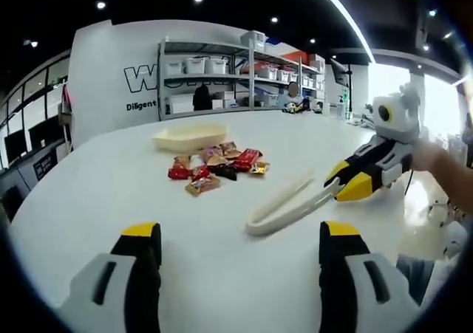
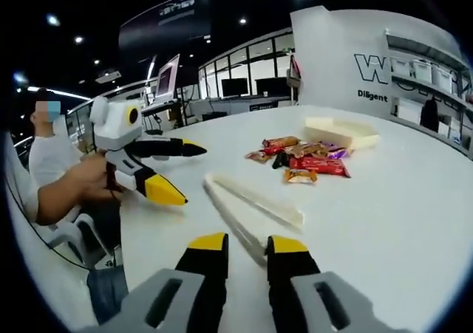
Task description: Place the target food into the container with the food tongs after gripping and lifting it, then release it inside without dropping or visibly crushing the food.
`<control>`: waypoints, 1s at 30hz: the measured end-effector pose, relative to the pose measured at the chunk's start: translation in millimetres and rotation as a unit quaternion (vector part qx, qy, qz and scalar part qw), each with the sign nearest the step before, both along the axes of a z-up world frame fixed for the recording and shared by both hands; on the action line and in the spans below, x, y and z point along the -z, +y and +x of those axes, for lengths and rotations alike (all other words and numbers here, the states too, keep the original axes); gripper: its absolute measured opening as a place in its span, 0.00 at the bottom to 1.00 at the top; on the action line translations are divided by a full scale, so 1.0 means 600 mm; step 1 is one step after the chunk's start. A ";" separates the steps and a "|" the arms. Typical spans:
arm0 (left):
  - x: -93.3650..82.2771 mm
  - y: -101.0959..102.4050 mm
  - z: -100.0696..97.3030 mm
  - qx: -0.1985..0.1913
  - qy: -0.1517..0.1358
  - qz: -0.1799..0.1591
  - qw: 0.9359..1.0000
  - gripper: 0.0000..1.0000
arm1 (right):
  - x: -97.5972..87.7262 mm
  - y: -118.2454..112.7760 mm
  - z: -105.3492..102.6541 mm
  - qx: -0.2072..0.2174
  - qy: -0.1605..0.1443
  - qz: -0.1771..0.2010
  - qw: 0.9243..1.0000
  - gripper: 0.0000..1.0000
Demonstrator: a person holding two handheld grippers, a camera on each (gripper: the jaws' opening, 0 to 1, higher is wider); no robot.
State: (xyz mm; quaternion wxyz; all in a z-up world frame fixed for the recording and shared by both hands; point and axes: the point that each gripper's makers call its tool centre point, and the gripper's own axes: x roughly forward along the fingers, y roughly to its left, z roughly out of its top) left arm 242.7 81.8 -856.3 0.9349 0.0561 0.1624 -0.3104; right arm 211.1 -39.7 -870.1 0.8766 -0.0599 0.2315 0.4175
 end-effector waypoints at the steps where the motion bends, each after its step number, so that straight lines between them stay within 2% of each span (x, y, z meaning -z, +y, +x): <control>1: 0.000 -0.001 0.000 0.001 0.000 0.000 1.000 0.86 | 0.000 -0.001 0.002 -0.001 -0.001 -0.001 1.000 0.09; 3: -0.002 -0.006 0.002 0.005 -0.003 0.002 1.000 0.86 | 0.001 -0.002 0.006 -0.006 -0.006 -0.004 1.000 0.05; 10: 0.018 -0.013 0.000 0.023 0.004 0.019 1.000 0.86 | 0.001 0.005 0.010 -0.038 -0.002 0.002 0.999 0.03; 11: 0.017 -0.013 -0.001 0.028 0.005 0.021 0.999 0.87 | 0.001 0.008 0.008 -0.058 -0.015 -0.003 0.998 0.02; 12: 0.007 -0.012 0.001 0.030 -0.011 0.016 0.999 0.86 | 0.002 0.008 0.007 -0.072 -0.034 -0.013 0.997 0.02; 13: -0.008 -0.011 0.008 0.028 -0.039 0.009 0.999 0.85 | 0.003 0.008 0.007 -0.076 -0.040 -0.017 0.996 0.01; 14: -0.013 -0.004 0.011 0.022 -0.046 0.008 0.999 0.84 | 0.004 0.008 0.007 -0.082 -0.049 -0.024 0.995 0.01; 15: -0.010 -0.004 0.010 0.024 -0.038 0.009 0.999 0.84 | 0.003 0.010 0.006 -0.091 -0.061 -0.028 0.994 0.00; 18: 0.007 -0.003 0.013 0.030 -0.006 0.012 0.999 0.85 | 0.004 0.013 0.004 -0.093 -0.044 -0.010 0.995 0.00; 19: 0.009 -0.004 0.013 0.030 -0.006 0.014 0.999 0.85 | 0.002 0.020 -0.002 -0.107 -0.040 0.001 0.993 0.00; 21: 0.012 -0.008 0.011 0.035 -0.010 0.023 0.999 0.85 | 0.001 0.028 -0.007 -0.110 -0.024 0.022 0.993 0.00; 23: 0.011 -0.011 0.009 0.041 -0.013 0.022 0.999 0.85 | 0.003 0.032 -0.005 -0.105 -0.022 0.029 0.994 0.00; 25: 0.020 -0.012 0.008 0.046 -0.003 0.014 0.999 0.86 | 0.003 0.033 -0.005 -0.105 -0.022 0.032 0.994 0.00; 26: 0.025 -0.012 0.005 0.045 0.013 -0.001 0.999 0.87 | 0.001 0.032 -0.004 -0.102 -0.016 0.036 0.994 0.00; 28: 0.003 -0.017 0.004 0.059 -0.014 -0.031 0.998 0.86 | -0.002 0.031 -0.006 -0.099 -0.007 0.048 0.994 0.00; 30: 0.002 -0.017 -0.001 0.068 -0.006 -0.043 0.997 0.87 | -0.005 0.030 -0.006 -0.096 -0.005 0.053 0.994 0.00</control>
